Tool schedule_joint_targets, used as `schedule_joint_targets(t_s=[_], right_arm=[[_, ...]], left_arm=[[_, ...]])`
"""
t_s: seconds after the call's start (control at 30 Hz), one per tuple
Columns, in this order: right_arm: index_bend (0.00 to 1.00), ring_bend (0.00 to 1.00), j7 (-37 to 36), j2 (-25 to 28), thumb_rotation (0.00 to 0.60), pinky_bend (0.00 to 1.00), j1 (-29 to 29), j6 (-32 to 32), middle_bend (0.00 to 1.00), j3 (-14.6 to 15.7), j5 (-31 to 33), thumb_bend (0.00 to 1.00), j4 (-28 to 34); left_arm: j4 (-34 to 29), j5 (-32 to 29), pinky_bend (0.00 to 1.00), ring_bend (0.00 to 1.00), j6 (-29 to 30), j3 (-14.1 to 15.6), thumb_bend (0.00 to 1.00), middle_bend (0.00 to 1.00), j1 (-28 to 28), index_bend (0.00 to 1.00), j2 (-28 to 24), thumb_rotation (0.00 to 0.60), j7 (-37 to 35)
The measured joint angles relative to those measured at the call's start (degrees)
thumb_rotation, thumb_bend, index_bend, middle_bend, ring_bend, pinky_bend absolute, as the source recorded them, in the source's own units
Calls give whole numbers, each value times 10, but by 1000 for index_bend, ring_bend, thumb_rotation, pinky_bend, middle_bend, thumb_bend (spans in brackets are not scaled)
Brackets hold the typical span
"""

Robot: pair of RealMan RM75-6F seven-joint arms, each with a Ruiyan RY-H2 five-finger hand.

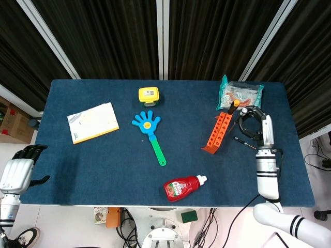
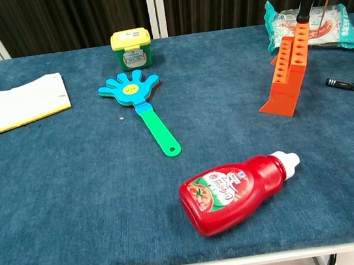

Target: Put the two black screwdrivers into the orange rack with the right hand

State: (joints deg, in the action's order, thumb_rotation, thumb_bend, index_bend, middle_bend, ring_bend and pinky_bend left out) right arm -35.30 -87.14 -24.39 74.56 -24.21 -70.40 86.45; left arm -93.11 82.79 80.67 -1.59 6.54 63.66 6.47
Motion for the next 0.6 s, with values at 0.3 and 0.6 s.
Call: schedule_joint_targets(t_s=[0.3,0.6], right_arm=[[664,568,-17,-16,600,455,-13,5,526,0,-24,493,-41],[667,569,-41,-32,600,447,-31,-8,527,-2,-29,490,-82]], left_arm=[[1,-4,259,143,-2,-1,0,203,1,183,0,600,-1],[1,-2,259,143,4,-2,0,202,-2,183,-2,600,-5]])
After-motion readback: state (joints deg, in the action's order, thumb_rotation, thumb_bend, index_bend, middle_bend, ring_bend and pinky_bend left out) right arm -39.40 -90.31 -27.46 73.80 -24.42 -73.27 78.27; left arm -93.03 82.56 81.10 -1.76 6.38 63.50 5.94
